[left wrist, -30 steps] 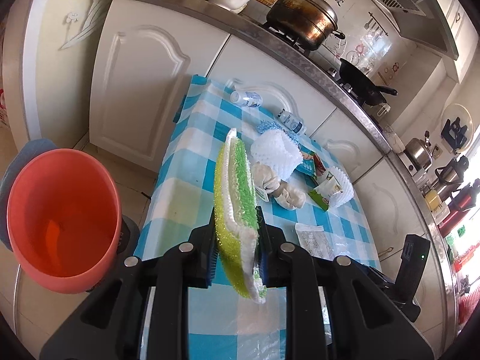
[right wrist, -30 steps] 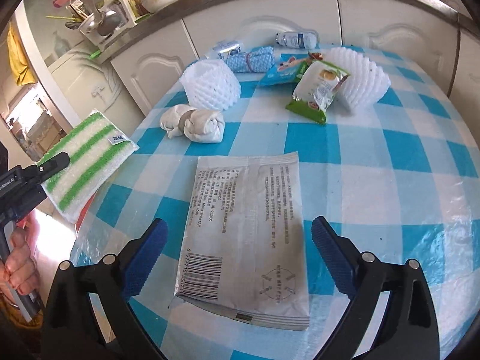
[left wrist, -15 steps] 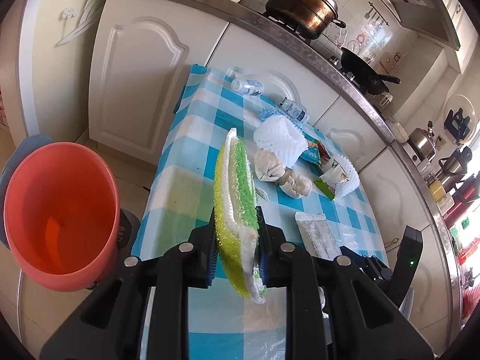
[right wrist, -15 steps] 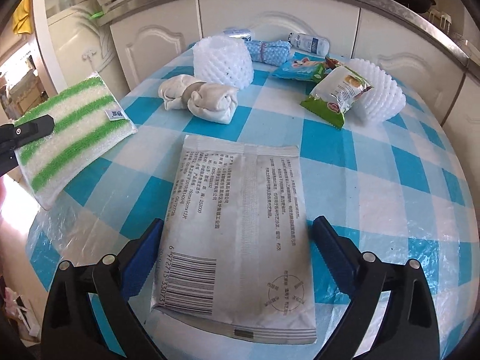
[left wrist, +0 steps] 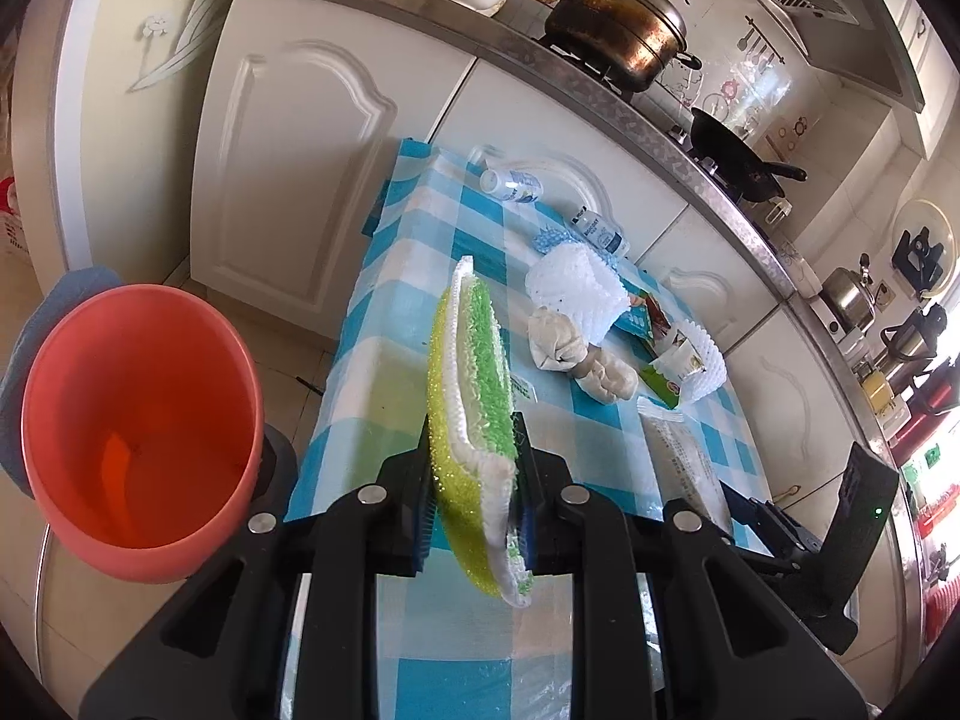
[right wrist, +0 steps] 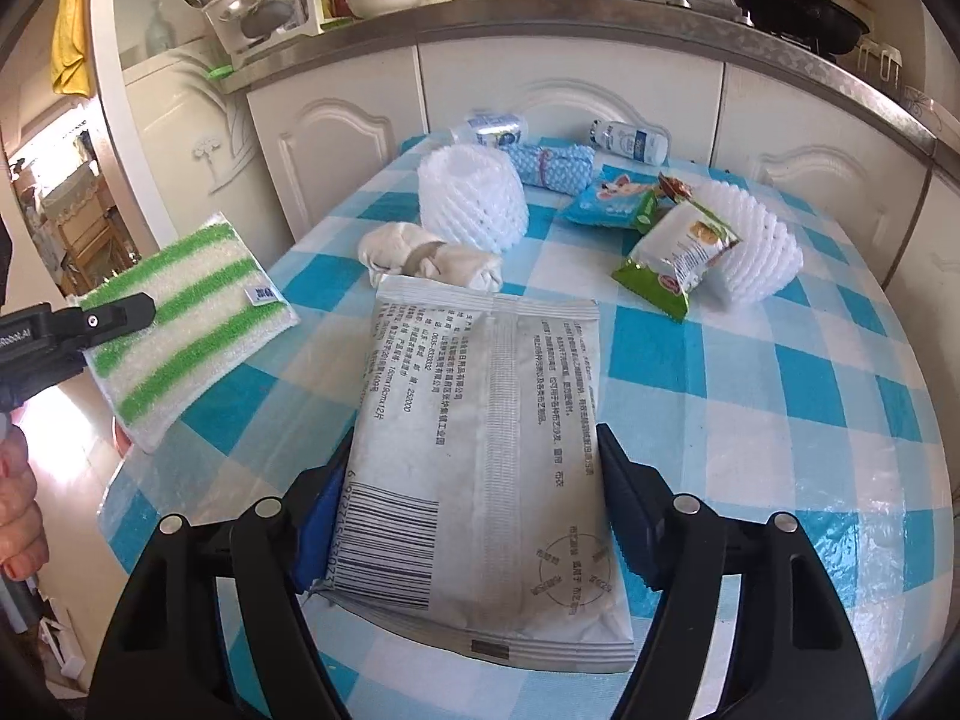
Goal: Collect trash
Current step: 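Carry sponge and paper bag over the red bucket and open both tools, then move both open tools back over the table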
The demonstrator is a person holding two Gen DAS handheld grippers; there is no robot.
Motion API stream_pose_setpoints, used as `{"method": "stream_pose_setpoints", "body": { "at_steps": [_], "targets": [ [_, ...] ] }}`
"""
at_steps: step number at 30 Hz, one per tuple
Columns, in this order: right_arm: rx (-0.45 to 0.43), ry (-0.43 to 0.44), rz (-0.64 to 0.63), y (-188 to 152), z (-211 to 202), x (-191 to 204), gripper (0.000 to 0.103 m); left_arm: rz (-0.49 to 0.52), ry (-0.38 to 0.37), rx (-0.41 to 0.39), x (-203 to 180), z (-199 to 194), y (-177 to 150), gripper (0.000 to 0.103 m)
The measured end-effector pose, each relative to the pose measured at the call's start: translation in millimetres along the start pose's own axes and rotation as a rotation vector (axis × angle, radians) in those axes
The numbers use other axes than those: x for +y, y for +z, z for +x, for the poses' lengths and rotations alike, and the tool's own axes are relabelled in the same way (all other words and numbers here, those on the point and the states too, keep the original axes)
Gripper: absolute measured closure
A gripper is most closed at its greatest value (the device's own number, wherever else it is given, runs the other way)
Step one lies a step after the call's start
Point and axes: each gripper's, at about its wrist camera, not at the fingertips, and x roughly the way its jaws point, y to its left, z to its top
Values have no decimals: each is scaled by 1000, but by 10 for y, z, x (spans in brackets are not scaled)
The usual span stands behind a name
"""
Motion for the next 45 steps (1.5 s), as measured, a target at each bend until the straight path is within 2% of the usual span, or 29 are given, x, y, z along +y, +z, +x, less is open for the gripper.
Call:
{"method": "stream_pose_setpoints", "body": {
  "at_steps": [6, 9, 14, 23, 30, 33, 35, 36, 37, 39, 41, 45],
  "targets": [
    [-16, 162, -39, 299, -33, 402, 29, -21, 60, -82, 247, -293, 129, 80],
    [-10, 239, -98, 457, 30, 718, 28, -46, 117, -132, 454, -450, 210, 80],
    [11, 331, -215, 650, 210, 1309, 28, -105, 218, -168, 850, -557, 271, 80],
    [91, 403, -421, 788, 745, 2276, 28, -208, 362, -153, 1500, -478, 218, 80],
    [157, 410, -502, 770, 1168, 2735, 27, -261, 406, -110, 1852, -266, 156, 80],
    [191, 398, -525, 762, 1342, 2855, 22, -279, 421, -96, 1963, -159, 120, 79],
    [208, 389, -518, 764, 1430, 2889, 14, -297, 442, -94, 2045, -123, 88, 71],
    [203, 383, -508, 771, 1442, 2885, 14, -310, 458, -98, 2090, -105, 75, 51],
    [201, 379, -494, 786, 1457, 2878, 13, -325, 468, -110, 2119, -97, 71, 36],
    [197, 376, -453, 815, 1464, 2825, 10, -336, 473, -136, 2150, -126, 45, 33],
    [196, 408, -388, 857, 1453, 2733, 10, -336, 479, -145, 2160, -148, 42, 24],
    [165, 483, -214, 966, 1331, 2436, 10, -326, 481, -213, 2110, -299, 44, 22]
  ]
}}
